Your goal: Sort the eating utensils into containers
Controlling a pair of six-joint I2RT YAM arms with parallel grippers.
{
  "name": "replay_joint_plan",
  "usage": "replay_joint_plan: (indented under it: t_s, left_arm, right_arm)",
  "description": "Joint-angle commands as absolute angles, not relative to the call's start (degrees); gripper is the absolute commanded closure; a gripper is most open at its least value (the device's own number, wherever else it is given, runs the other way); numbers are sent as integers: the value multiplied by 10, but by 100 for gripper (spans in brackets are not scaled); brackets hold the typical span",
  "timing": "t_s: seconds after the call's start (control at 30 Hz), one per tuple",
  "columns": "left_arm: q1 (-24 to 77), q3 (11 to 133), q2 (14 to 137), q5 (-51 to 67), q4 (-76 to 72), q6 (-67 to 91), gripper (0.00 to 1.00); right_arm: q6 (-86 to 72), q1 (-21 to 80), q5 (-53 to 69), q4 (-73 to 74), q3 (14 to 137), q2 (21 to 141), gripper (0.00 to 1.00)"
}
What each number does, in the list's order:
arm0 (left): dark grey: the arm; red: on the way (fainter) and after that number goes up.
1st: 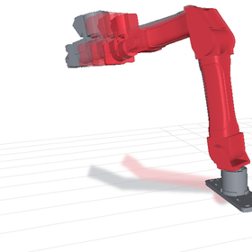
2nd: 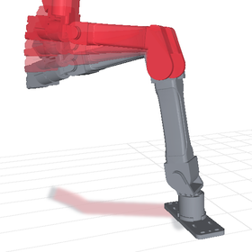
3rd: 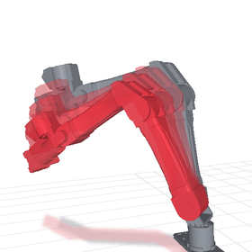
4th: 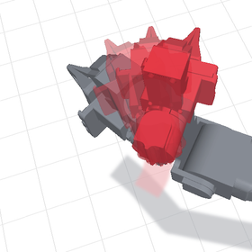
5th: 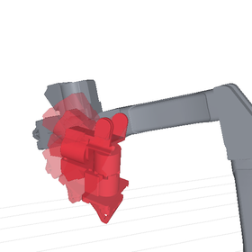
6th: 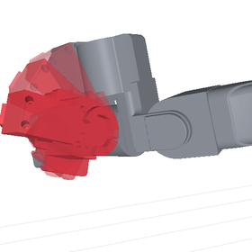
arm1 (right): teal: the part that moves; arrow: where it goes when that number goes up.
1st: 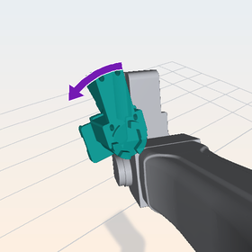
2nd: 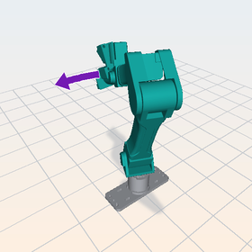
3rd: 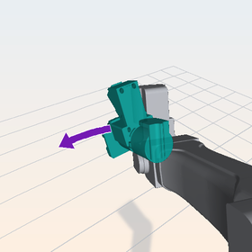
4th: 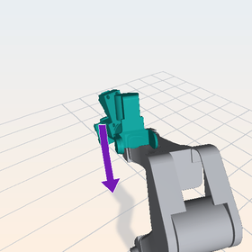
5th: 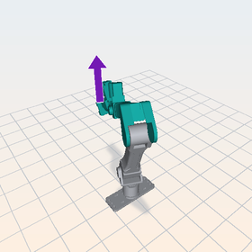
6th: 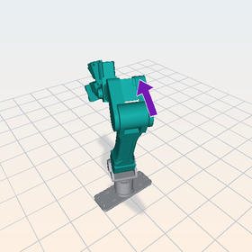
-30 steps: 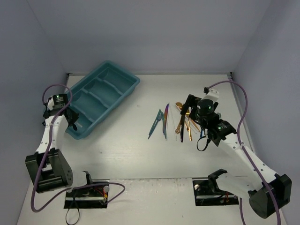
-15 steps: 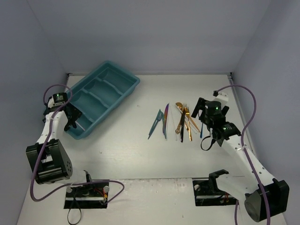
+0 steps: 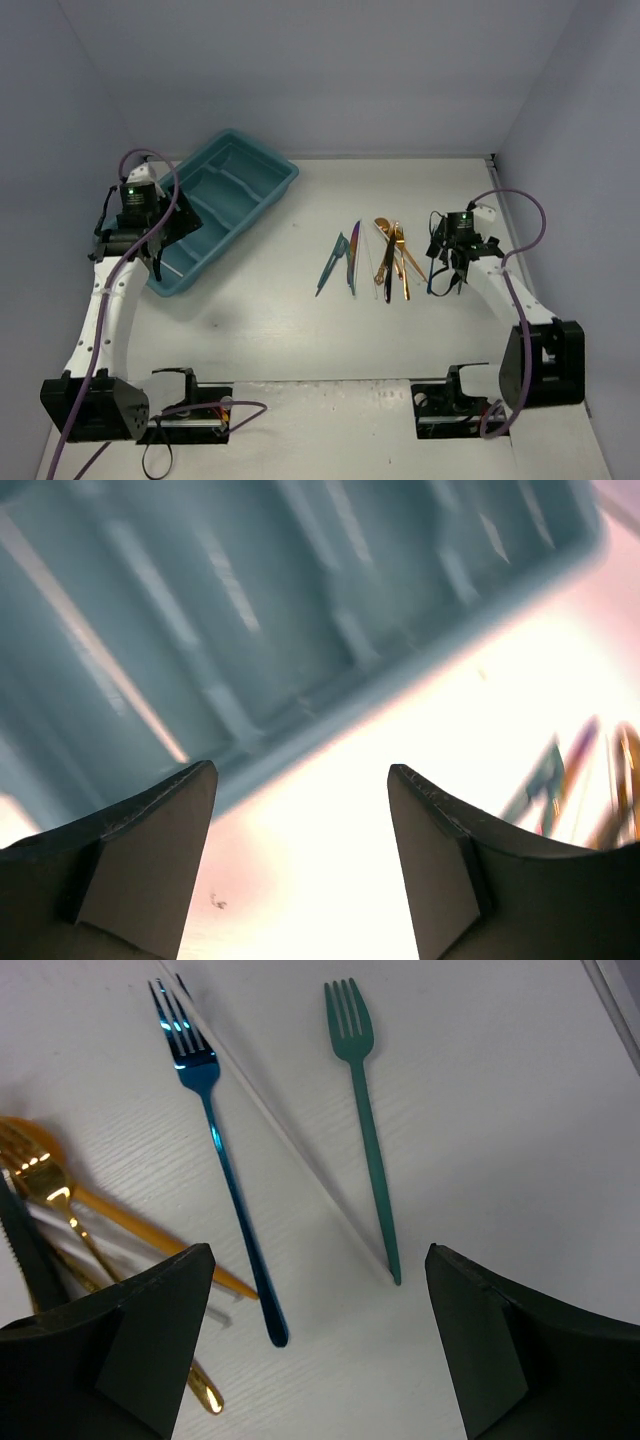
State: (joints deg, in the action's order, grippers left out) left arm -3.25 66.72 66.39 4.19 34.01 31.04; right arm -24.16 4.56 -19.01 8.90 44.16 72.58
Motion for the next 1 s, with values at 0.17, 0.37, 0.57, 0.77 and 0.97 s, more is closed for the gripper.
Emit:
replay_joint_plan:
  t_s: [0.17, 0.37, 0.57, 0.77, 0.97]
  left_arm:
    - [47, 646, 592, 131, 374, 219, 34]
    - [56, 626, 569, 138, 388, 212, 34]
    - [60, 623, 567, 142, 388, 213, 34]
    - [60, 624, 570, 144, 388, 216, 34]
    - [60, 629, 580, 150, 388, 217, 34]
  right_arm:
    - [-219, 4, -161, 60, 519, 852, 19]
    - [-179, 3, -153, 41, 547, 900, 35]
    - [-140, -15, -116, 32, 575, 951, 47]
    - [-104, -33, -80, 26, 585, 987, 54]
    - [-65, -42, -39, 20, 587, 1007, 67]
